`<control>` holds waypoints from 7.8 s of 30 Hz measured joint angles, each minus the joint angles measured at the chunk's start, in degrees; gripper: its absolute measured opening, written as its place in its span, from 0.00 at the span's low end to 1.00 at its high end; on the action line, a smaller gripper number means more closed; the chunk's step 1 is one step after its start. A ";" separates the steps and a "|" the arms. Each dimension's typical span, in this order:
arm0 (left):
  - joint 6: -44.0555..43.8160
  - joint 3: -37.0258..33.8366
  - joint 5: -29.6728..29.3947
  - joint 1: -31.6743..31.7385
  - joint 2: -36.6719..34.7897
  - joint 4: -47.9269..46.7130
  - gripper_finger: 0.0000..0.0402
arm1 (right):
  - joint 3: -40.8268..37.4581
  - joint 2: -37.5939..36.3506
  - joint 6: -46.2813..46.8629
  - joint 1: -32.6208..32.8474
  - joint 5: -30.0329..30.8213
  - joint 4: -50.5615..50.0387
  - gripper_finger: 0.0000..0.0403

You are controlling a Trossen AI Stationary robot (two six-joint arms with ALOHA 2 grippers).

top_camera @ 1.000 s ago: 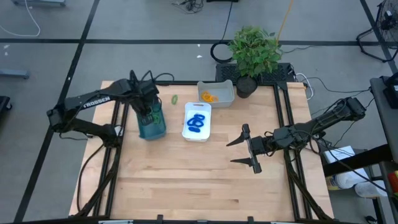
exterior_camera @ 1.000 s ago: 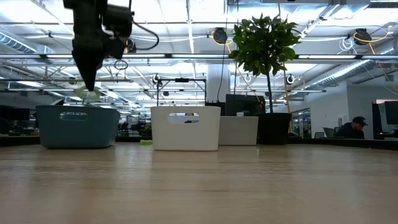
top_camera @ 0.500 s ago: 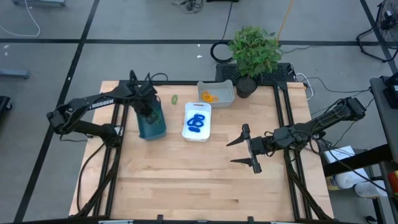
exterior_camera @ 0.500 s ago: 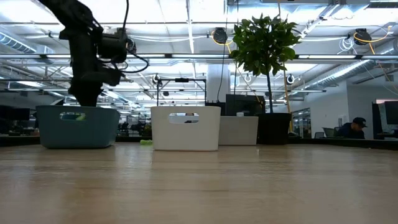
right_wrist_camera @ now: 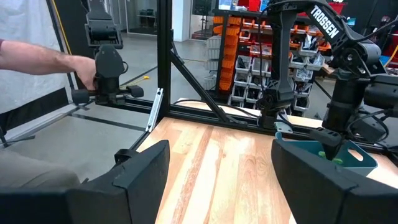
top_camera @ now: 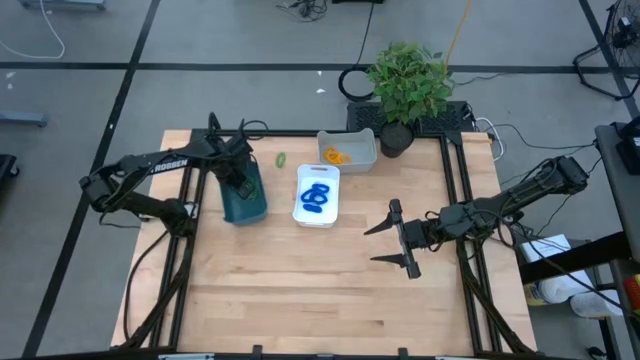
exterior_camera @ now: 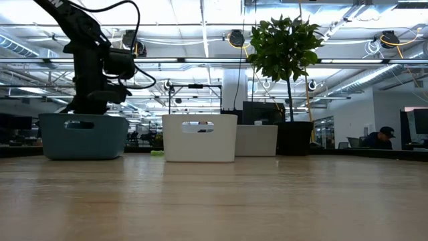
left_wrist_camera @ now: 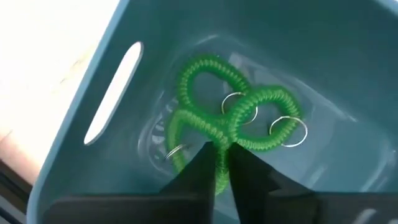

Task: Sort spring keychains
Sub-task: Put the green spring keychain into the blue bin

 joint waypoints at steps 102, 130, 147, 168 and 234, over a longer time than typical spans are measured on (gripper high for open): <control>-4.00 49.86 0.99 4.50 39.41 -9.42 0.64 | -32.28 -21.60 5.60 -0.20 6.08 19.37 0.66; -5.66 46.03 -1.32 0.76 39.37 -9.45 0.64 | -41.16 -43.54 4.31 -1.64 7.53 11.16 0.66; -9.17 46.01 -4.19 -0.44 44.59 -9.78 0.64 | -41.24 -50.71 5.26 -1.64 7.56 2.05 0.66; -8.36 46.14 -2.61 -2.15 48.41 -7.05 0.31 | -41.27 -50.61 5.18 -1.64 7.52 2.08 0.66; -6.31 21.63 -1.44 -23.62 5.56 -27.22 0.04 | -41.29 -50.61 5.18 -1.64 7.50 2.08 0.66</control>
